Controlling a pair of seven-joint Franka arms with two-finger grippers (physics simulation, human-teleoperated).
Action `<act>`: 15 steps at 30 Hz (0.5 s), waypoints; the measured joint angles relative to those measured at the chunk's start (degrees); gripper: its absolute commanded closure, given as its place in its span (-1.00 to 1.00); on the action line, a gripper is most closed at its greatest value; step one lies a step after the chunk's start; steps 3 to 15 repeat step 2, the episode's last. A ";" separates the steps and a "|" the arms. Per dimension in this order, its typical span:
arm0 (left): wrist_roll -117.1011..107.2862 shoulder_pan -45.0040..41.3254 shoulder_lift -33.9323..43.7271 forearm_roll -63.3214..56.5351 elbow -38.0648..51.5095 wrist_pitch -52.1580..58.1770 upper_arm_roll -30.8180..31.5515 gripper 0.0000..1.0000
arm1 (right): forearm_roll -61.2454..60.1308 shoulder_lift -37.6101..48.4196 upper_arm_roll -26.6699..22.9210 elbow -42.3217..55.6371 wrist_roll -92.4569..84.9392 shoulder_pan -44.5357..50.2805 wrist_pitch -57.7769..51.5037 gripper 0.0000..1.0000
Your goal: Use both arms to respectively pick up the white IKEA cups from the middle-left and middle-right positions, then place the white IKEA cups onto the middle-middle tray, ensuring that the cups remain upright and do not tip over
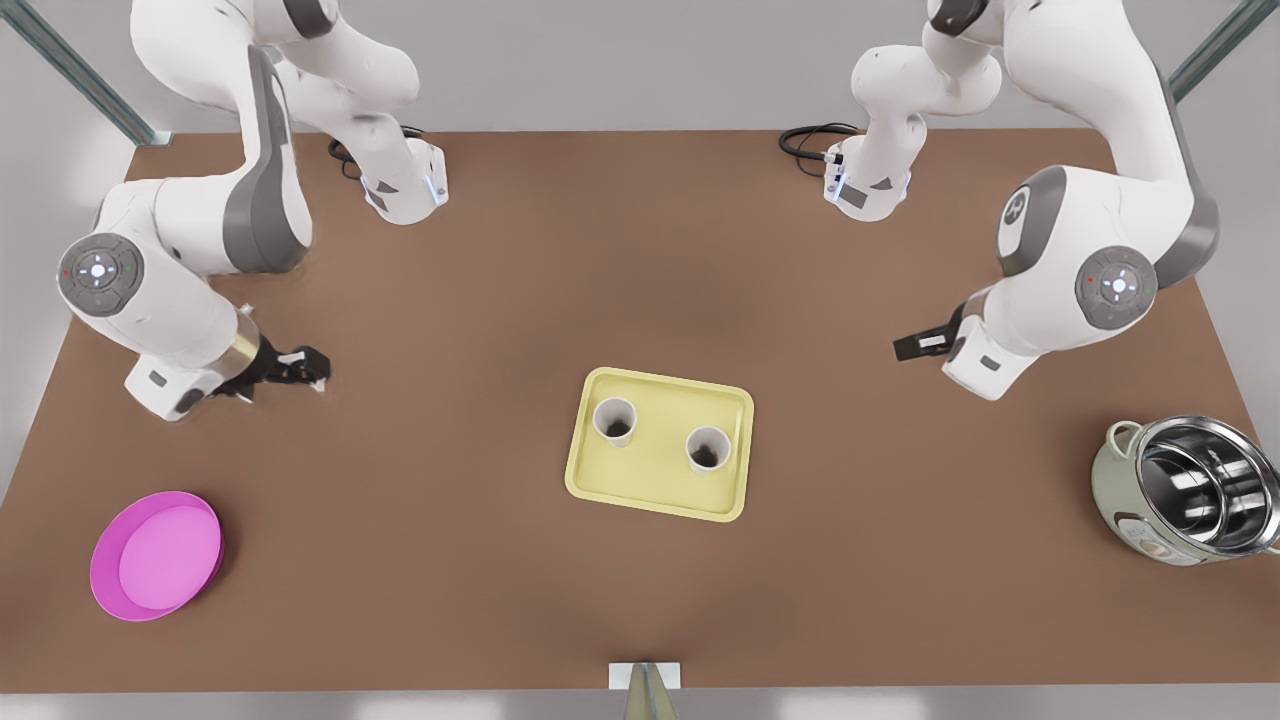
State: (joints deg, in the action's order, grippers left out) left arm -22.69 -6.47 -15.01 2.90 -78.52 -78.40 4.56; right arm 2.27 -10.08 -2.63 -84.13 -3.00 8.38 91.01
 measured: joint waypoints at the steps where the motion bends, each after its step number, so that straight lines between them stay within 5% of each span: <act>1: 0.65 0.11 -0.08 0.20 0.00 0.10 -0.01 -1.00 | 0.54 2.10 0.34 -1.58 0.43 -0.79 -1.04 -1.00; 15: 1.27 0.14 -0.13 0.35 0.00 0.19 -0.01 -1.00 | 0.93 3.36 0.51 -2.60 0.83 -1.36 -1.92 -1.00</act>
